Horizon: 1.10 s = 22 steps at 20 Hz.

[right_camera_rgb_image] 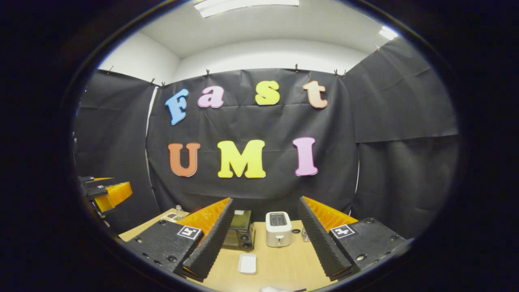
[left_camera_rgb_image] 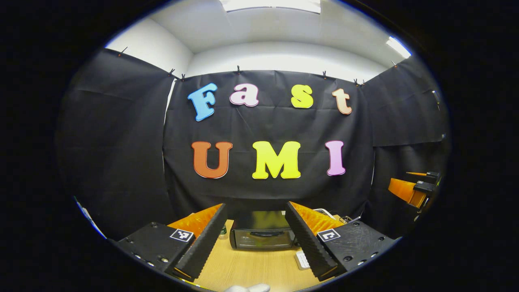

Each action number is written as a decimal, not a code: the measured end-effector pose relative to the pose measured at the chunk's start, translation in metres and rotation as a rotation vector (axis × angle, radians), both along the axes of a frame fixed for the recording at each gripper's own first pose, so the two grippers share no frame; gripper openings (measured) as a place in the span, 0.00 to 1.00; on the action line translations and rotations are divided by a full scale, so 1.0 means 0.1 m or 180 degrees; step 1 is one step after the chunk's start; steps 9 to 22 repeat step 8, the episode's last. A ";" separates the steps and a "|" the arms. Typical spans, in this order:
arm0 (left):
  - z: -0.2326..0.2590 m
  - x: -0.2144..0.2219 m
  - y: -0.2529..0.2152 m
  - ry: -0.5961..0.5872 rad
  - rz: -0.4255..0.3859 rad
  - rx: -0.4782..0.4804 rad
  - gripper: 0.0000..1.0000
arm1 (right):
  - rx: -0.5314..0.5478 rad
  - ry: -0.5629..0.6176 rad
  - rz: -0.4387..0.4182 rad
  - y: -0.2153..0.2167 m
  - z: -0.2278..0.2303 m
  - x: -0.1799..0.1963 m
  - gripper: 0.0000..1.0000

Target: Open the electric oven with the left hand, put the food in, and close the electric oven.

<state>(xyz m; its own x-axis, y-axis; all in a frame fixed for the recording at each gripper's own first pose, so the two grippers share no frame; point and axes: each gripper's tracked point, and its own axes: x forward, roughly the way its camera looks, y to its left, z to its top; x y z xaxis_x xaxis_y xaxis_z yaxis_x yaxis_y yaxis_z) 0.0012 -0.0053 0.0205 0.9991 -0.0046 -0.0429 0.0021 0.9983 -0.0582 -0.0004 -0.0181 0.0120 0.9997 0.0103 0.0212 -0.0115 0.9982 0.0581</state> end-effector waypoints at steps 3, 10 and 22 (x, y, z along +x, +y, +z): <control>0.02 -0.01 -0.03 -0.0024 -0.0017 -0.0010 0.95 | 0.0006 0.0011 -0.0017 -0.02 0.00 -0.03 0.90; 0.02 -0.03 -0.03 -0.0016 -0.0043 -0.0025 0.87 | 0.0019 -0.0006 -0.0029 -0.02 0.04 -0.07 1.00; 0.02 -0.03 -0.03 -0.0016 -0.0043 -0.0025 0.87 | 0.0019 -0.0006 -0.0029 -0.02 0.04 -0.07 1.00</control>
